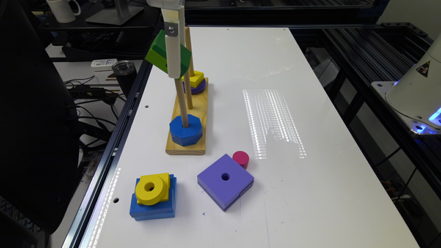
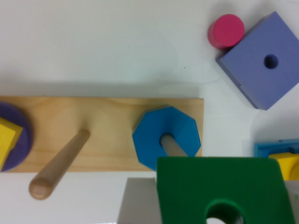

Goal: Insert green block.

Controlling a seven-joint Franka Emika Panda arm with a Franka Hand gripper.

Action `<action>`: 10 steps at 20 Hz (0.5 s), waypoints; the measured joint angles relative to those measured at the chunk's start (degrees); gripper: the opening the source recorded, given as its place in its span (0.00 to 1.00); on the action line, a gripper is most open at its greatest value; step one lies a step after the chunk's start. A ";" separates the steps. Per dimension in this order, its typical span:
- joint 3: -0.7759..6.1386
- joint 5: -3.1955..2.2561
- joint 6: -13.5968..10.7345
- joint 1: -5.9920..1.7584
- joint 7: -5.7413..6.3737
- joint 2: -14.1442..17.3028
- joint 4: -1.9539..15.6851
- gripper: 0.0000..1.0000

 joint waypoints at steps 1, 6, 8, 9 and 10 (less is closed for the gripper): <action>0.00 -0.05 0.01 0.00 0.01 0.16 0.00 0.00; 0.00 -0.11 0.01 0.00 0.03 0.37 0.00 0.00; 0.00 -0.11 0.01 0.00 0.03 0.37 0.00 0.00; 0.00 -0.11 0.01 0.00 0.03 0.37 0.00 0.00; 0.00 -0.11 0.01 0.00 0.03 0.38 0.00 0.00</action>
